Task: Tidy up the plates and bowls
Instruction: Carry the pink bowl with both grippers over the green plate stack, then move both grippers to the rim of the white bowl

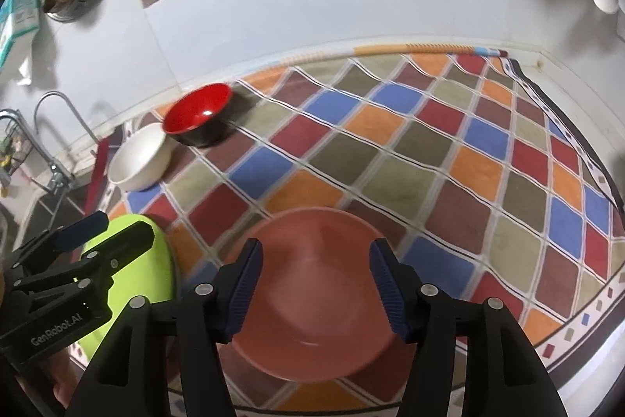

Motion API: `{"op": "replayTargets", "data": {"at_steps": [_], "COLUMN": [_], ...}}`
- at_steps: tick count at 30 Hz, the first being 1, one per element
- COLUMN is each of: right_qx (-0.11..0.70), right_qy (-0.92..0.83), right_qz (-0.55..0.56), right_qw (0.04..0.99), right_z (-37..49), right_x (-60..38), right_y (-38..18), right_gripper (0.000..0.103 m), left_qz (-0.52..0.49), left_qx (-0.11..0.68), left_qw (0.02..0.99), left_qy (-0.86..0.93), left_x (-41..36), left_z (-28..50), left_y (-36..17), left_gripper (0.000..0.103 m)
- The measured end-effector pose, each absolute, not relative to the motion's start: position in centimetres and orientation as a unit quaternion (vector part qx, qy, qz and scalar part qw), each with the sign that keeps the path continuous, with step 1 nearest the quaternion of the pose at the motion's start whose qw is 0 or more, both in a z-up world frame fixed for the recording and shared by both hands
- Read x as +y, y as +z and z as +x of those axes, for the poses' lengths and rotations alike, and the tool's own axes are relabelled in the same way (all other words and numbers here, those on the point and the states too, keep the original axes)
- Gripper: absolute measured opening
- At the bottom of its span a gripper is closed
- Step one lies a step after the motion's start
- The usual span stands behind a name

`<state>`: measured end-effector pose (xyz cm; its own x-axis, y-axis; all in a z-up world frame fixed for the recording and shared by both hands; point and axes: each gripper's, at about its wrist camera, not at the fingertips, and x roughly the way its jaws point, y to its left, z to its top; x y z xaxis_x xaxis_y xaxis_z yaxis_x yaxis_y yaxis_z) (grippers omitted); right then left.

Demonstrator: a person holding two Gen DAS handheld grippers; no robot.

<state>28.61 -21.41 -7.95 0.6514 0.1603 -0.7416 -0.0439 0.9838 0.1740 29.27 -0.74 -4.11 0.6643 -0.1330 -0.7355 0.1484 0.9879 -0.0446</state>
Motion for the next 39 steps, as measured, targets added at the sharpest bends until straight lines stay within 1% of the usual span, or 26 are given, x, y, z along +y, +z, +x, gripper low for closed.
{"op": "replayTargets", "data": {"at_steps": [1,3,7,10,12,21,35,39], "right_qx": [0.410,0.400,0.383,0.370,0.360,0.341,0.346,0.350], "right_qy": [0.060,0.068,0.082,0.089,0.093,0.097,0.098,0.097], "right_qz": [0.069,0.067,0.066,0.063,0.060,0.064,0.060,0.059], "right_qw": [0.908,0.912,0.918,0.923,0.926,0.933,0.931,0.930], "right_z": [28.6,28.6,28.3,28.2,28.1,29.0,33.2,34.5], "right_x": [-20.9,-19.7,-17.6,-16.0,-14.9,-10.3,-4.8,-3.4], "right_y": [-7.7,-7.1,-6.0,-5.3,-4.8,-3.9,-4.5,-4.9], "right_gripper": [0.065,0.066,0.067,0.072,0.073,0.074,0.074,0.074], "left_qz": [0.009,0.010,0.015,0.014,0.013,0.015,0.009,0.010], "left_qx": [0.396,0.384,0.363,0.353,0.348,0.337,0.340,0.343], "left_qw": [0.915,0.921,0.931,0.935,0.937,0.941,0.940,0.939], "left_qy": [-0.072,-0.064,-0.047,-0.039,-0.033,-0.010,-0.006,-0.011], "left_x": [-0.1,1.1,3.5,5.1,6.2,10.9,15.9,16.9], "left_z": [29.1,28.8,28.2,28.0,27.9,29.0,33.8,35.5], "left_y": [-3.7,-3.1,-1.9,-1.4,-1.2,-1.1,-2.3,-3.0], "left_gripper": [0.077,0.082,0.084,0.087,0.089,0.089,0.089,0.086]}}
